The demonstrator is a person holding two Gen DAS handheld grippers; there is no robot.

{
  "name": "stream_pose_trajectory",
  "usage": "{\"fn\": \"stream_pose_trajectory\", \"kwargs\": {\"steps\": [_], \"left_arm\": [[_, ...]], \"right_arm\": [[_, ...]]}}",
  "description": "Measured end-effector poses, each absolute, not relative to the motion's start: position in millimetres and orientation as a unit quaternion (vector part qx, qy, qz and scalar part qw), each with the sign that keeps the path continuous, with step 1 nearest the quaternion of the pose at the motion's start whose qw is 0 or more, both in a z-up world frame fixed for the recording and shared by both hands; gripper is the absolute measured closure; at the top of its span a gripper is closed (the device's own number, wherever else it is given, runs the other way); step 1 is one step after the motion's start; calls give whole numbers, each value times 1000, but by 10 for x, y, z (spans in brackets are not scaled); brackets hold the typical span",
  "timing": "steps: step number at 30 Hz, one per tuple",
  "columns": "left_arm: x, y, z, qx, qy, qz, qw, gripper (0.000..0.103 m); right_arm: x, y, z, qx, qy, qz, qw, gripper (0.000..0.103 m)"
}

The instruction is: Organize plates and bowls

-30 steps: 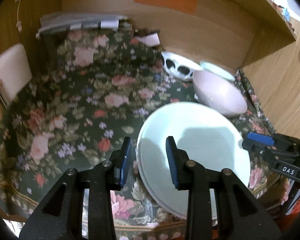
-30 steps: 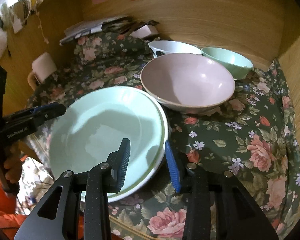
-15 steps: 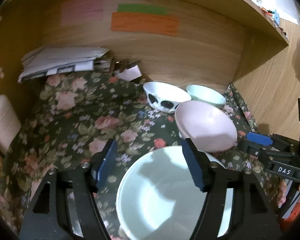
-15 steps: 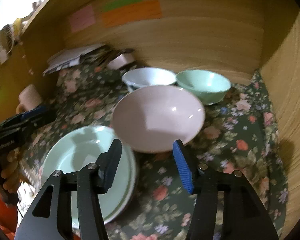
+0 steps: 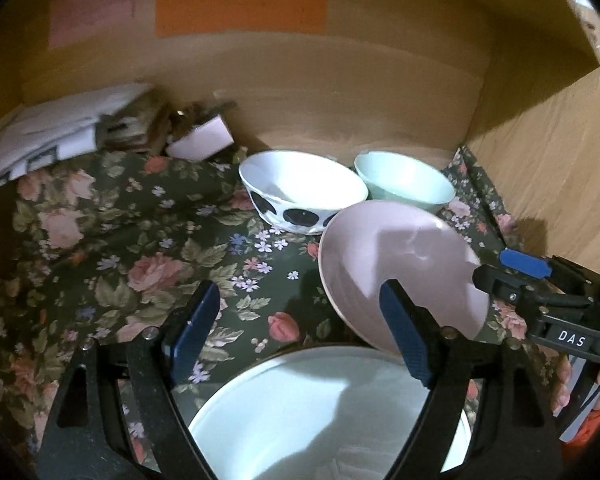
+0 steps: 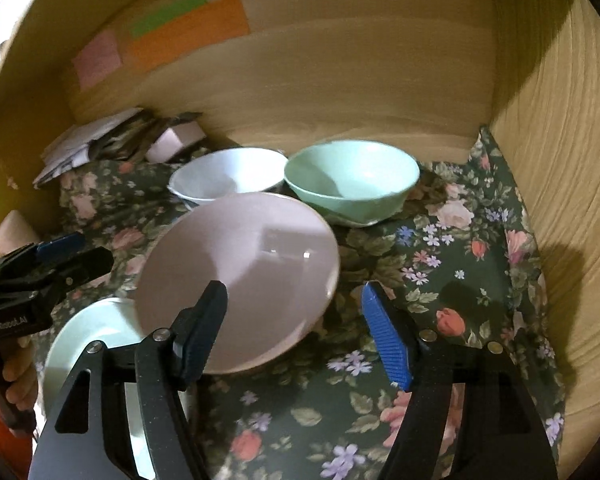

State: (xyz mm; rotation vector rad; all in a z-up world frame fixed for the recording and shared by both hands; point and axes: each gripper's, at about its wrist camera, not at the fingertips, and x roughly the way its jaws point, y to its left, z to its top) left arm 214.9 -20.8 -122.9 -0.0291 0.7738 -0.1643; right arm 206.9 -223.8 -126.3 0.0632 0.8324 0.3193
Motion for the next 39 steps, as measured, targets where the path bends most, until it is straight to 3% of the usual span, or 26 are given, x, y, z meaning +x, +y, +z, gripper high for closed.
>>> {"fn": "stream_pose_trajectory", "kwargs": {"steps": [3, 8, 11, 15, 20, 28, 39], "left_arm": [[2271, -262, -1337, -10, 390, -83, 917, 22], [2431, -339, -1478, -9, 417, -91, 904, 41], [2500, -366, -1545, -10, 435, -94, 895, 50], [2535, -373, -1606, -18, 450, -101, 887, 56], [2549, -426, -1611, -14, 452, -112, 885, 66], [2574, -569, -1651, 0, 460, -134, 878, 78], [2579, -589, -1635, 0, 455, -131, 881, 78]], "right_arm": [[2158, -2269, -1365, 36, 414, 154, 896, 36], [2253, -2285, -1488, 48, 431, 164, 886, 37], [2280, -2276, -1525, 50, 434, 166, 884, 43], [2316, -2292, -1567, 57, 440, 169, 880, 45], [2330, -2254, -1619, 55, 451, 183, 872, 62], [2356, -2175, -1657, 59, 456, 197, 866, 71], [2339, -2178, -1581, 59, 455, 187, 869, 73]]}}
